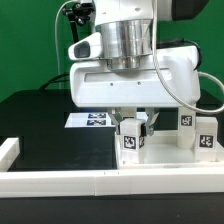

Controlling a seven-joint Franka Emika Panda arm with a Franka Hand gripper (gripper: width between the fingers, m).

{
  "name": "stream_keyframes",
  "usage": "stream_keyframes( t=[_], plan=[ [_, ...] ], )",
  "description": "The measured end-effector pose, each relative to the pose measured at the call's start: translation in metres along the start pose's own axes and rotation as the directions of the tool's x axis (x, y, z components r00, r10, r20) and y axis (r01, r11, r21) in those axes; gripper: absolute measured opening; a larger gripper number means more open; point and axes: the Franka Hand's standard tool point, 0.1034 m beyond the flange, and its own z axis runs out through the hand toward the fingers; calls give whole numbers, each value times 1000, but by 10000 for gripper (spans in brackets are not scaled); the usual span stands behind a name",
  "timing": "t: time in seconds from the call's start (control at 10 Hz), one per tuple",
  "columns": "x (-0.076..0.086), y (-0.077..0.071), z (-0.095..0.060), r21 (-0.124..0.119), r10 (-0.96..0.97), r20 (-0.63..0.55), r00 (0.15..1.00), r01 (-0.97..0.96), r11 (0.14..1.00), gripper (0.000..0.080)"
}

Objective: Assemble square table

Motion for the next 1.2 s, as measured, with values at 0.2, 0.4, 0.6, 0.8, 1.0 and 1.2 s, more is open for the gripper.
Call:
stream_keyframes(
  t=[0.2,0.4,0.6,0.8,1.0,1.2],
  plan=[
    [-2,-1,0,-7,180,7,984,-180,984,291],
    [-2,-1,0,-1,249,11,968,-249,968,291],
    [-2,-1,0,-3,176,14,984,-176,984,485],
    [0,-2,-2,-4,44,21,999,-44,999,635],
    [0,-2,-3,-10,-220,19,975,220,975,645],
    [0,-2,-2,-17,-392,20,920,393,920,649]
  ],
)
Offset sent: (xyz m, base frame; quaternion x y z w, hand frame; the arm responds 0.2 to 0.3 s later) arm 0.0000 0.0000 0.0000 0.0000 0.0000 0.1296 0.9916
